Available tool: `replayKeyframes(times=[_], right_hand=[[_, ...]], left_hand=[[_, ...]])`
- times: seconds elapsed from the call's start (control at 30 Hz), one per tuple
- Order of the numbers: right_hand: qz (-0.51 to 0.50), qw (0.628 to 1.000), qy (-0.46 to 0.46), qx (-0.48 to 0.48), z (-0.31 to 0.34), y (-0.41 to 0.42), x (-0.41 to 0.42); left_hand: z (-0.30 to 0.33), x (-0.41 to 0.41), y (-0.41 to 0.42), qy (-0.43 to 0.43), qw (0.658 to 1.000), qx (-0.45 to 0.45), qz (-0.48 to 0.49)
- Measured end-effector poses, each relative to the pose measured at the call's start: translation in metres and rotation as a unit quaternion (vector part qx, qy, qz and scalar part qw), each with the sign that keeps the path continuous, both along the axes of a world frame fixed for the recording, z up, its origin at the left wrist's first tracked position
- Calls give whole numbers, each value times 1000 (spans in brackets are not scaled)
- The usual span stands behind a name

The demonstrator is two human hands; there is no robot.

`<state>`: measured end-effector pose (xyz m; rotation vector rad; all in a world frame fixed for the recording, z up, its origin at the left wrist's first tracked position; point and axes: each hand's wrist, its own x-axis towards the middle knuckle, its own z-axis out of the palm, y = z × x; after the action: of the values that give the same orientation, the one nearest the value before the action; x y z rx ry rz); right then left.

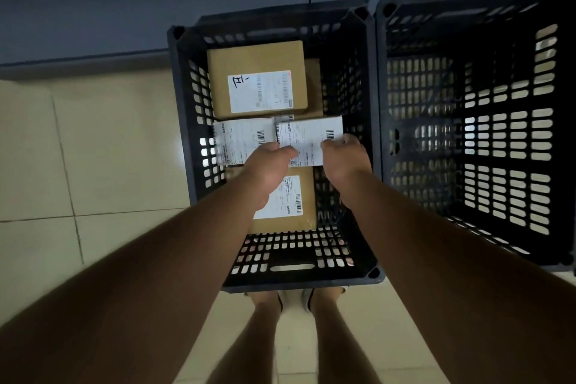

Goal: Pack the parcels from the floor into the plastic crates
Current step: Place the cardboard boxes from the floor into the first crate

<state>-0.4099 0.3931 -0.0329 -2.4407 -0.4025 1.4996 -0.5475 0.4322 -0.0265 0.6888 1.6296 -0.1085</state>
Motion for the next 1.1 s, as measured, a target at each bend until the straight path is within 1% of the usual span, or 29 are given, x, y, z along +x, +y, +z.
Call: replayKeyframes(times=[0.07, 0.27, 0.43, 0.53, 0.67, 0.77, 0.9, 1.1], right_hand=[[11, 1000, 13, 0, -9, 3, 2], [-3, 999, 48, 17, -33, 9, 5], [10, 998, 66, 9, -43, 11, 6], [25, 997, 72, 7, -45, 12, 7], [46, 995, 84, 6, -40, 12, 11], [41, 996, 79, 29, -24, 11, 12], [38, 996, 69, 48, 15, 12, 18], [45, 992, 71, 98, 99, 14, 40]], left_hand=[[-8, 1, 2, 1, 1000, 2, 1], [-27, 4, 11, 8, 1000, 0, 6], [-38, 9, 8, 12, 1000, 8, 2], [-38, 13, 4, 26, 999, 27, -13], [-28, 16, 6, 31, 999, 26, -36], [-14, 15, 9, 38, 998, 37, -41], [20, 18, 11, 38, 998, 45, -39], [101, 36, 22, 8, 993, 99, -65]])
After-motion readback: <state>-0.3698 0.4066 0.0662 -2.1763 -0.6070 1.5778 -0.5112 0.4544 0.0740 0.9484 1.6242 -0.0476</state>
